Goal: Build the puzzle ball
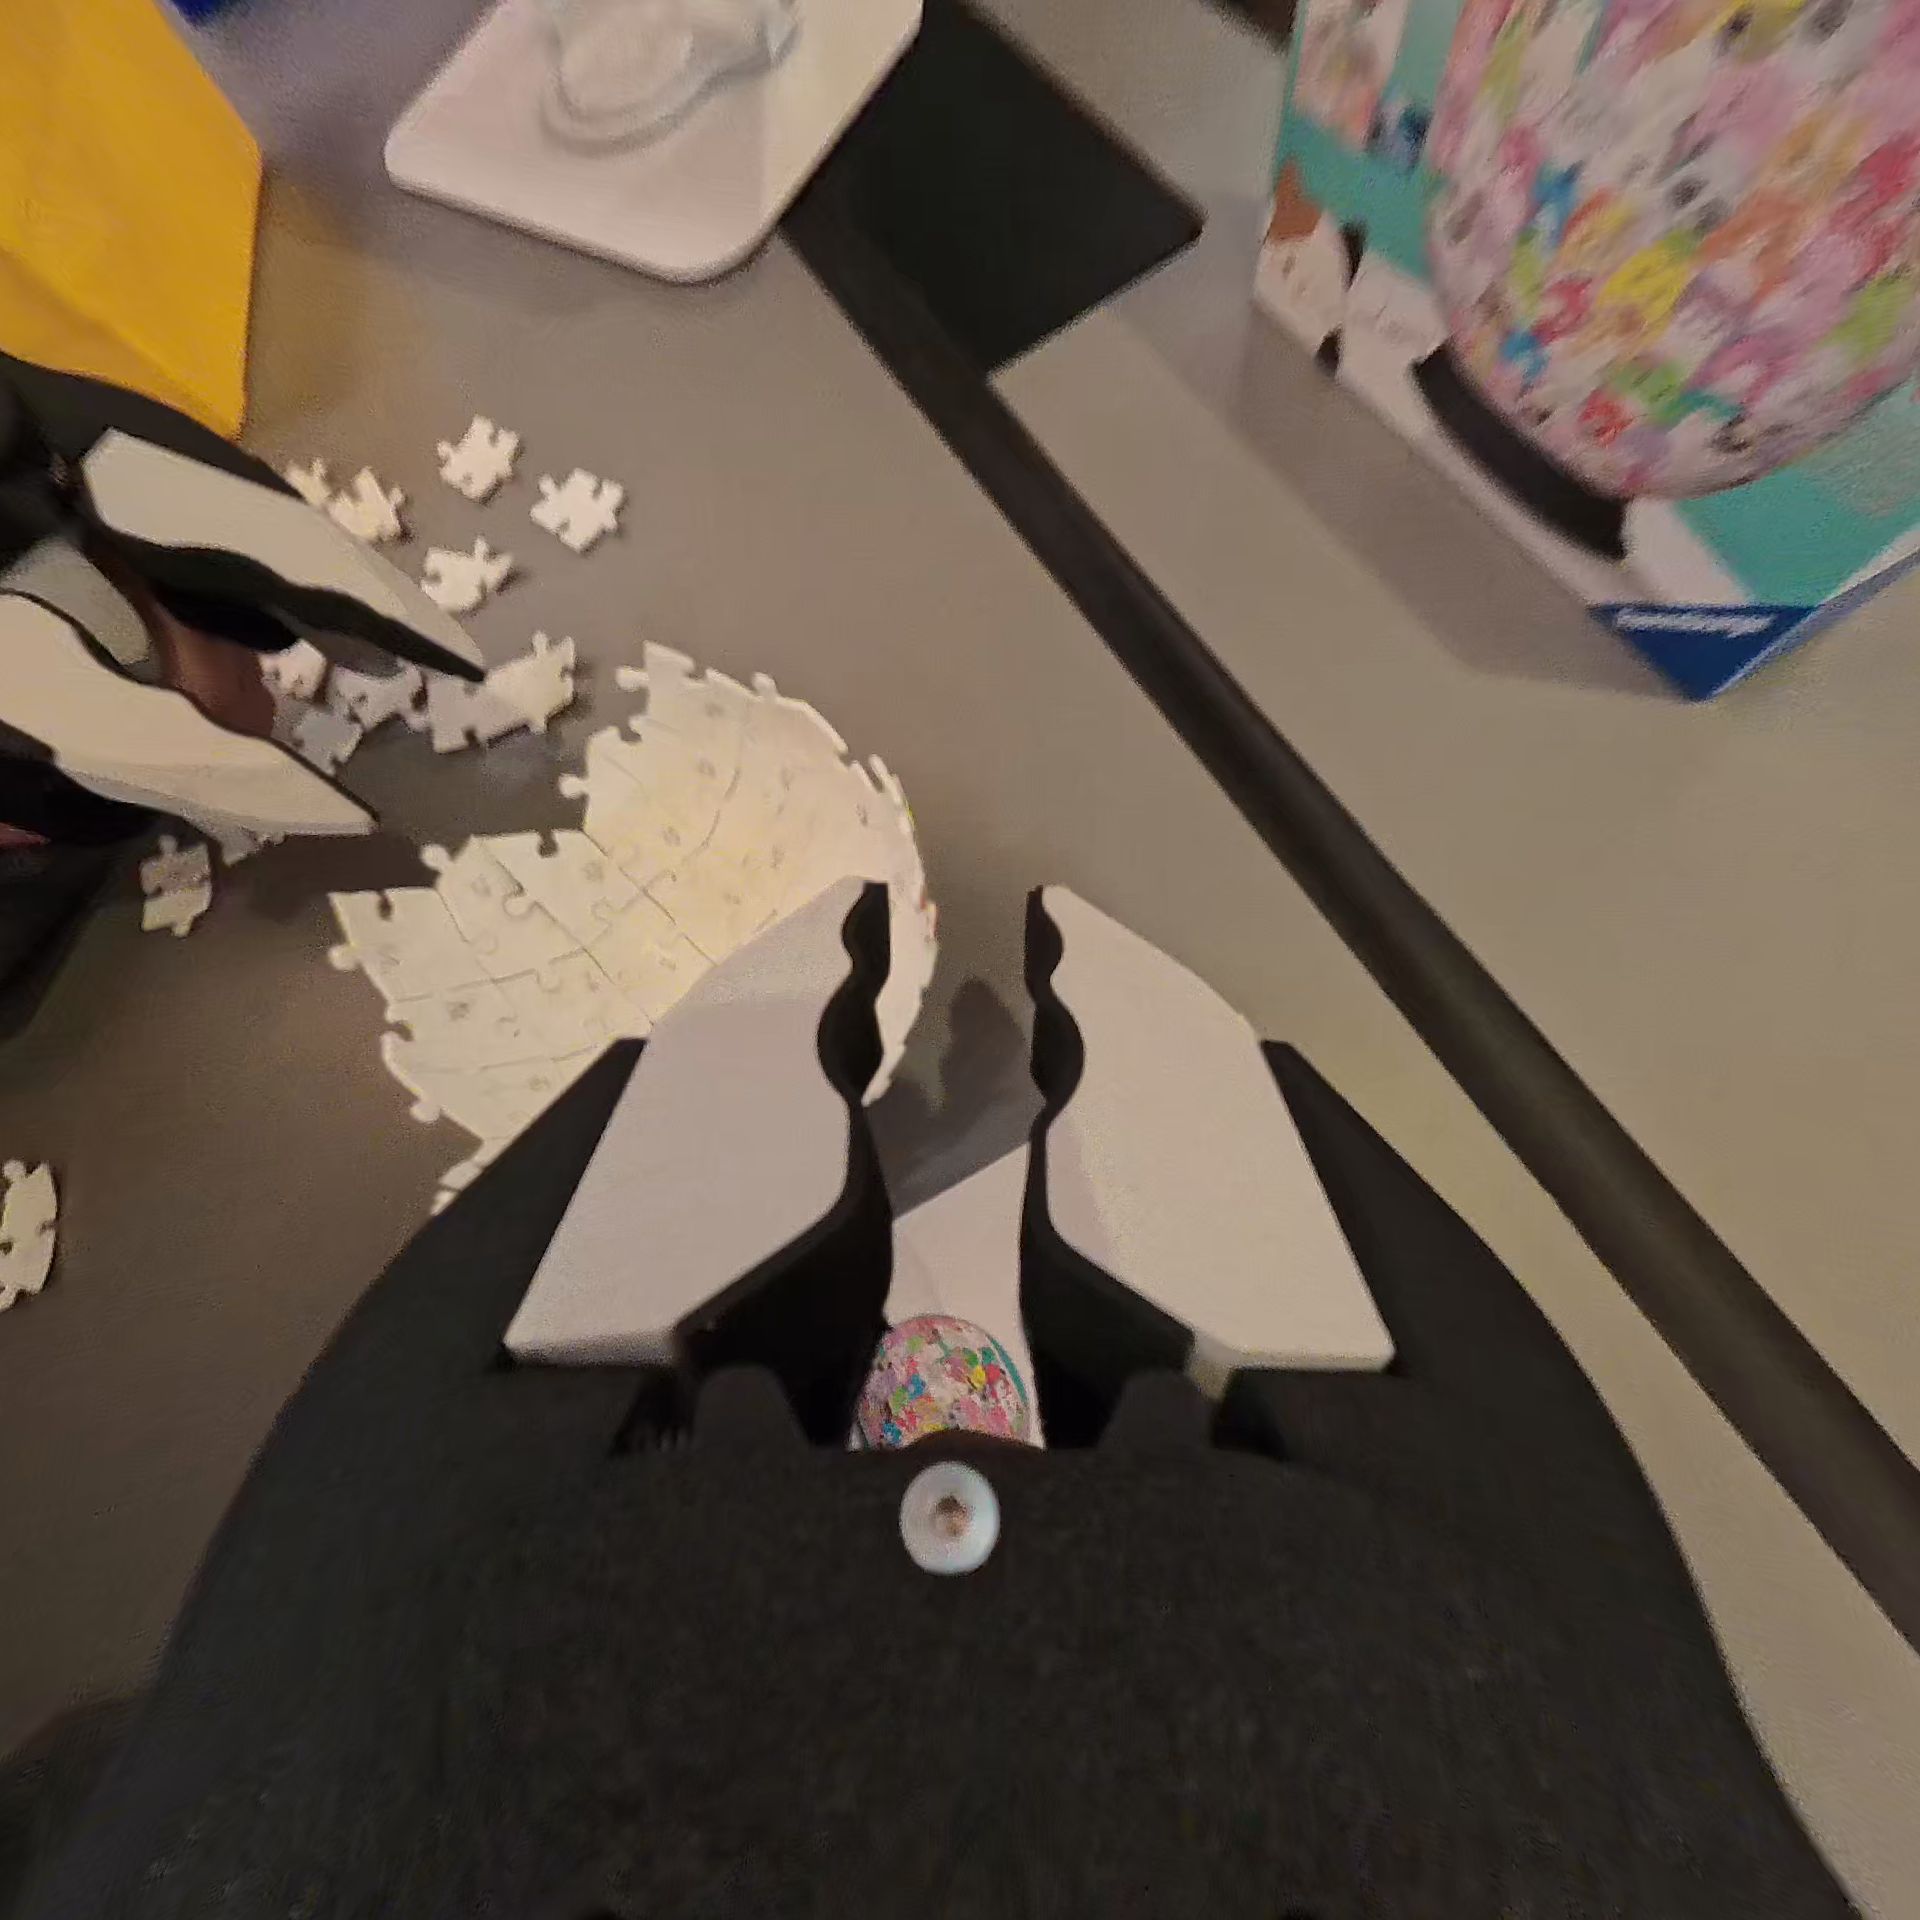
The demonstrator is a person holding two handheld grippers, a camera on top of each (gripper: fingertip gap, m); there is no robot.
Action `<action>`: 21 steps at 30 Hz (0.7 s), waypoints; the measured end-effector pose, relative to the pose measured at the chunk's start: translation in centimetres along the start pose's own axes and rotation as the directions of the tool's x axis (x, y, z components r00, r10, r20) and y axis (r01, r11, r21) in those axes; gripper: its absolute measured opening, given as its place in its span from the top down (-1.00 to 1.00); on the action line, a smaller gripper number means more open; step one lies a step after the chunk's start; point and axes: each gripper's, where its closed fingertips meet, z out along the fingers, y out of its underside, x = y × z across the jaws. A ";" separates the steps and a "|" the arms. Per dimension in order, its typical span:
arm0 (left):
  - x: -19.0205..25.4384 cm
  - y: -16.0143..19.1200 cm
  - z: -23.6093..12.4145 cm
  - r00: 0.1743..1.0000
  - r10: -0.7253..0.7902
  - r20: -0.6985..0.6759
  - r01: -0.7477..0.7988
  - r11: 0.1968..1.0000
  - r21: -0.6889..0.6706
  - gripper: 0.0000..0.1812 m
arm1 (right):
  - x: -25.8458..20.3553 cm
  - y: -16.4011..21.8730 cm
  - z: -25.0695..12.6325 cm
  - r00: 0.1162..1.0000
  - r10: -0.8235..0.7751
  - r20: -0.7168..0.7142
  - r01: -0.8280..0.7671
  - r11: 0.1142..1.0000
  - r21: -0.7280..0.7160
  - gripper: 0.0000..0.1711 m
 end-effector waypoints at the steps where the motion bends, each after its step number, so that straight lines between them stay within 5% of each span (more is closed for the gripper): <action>1: 0.0 0.0 0.0 1.000 0.004 0.002 -0.004 1.000 0.000 0.47 | -0.2 -0.5 -0.7 1.000 -0.014 -0.028 0.015 0.999 0.050 0.71; 4: 0.1 -0.2 -0.1 1.000 -0.004 -0.012 0.004 1.000 0.007 0.47 | -0.6 -0.4 -2.2 0.989 -0.019 -0.144 0.036 0.992 0.118 0.69; 9: 0.4 -0.4 -0.1 0.999 -0.017 -0.032 0.018 1.000 0.018 0.46 | -1.3 3.6 -0.3 0.989 -0.007 -0.145 0.004 1.000 -0.019 0.65; 21: -0.3 -1.1 -0.8 1.000 0.015 0.024 -0.016 0.999 0.034 0.47 | -0.3 2.7 3.6 0.999 0.014 0.040 -0.010 0.994 -0.112 0.89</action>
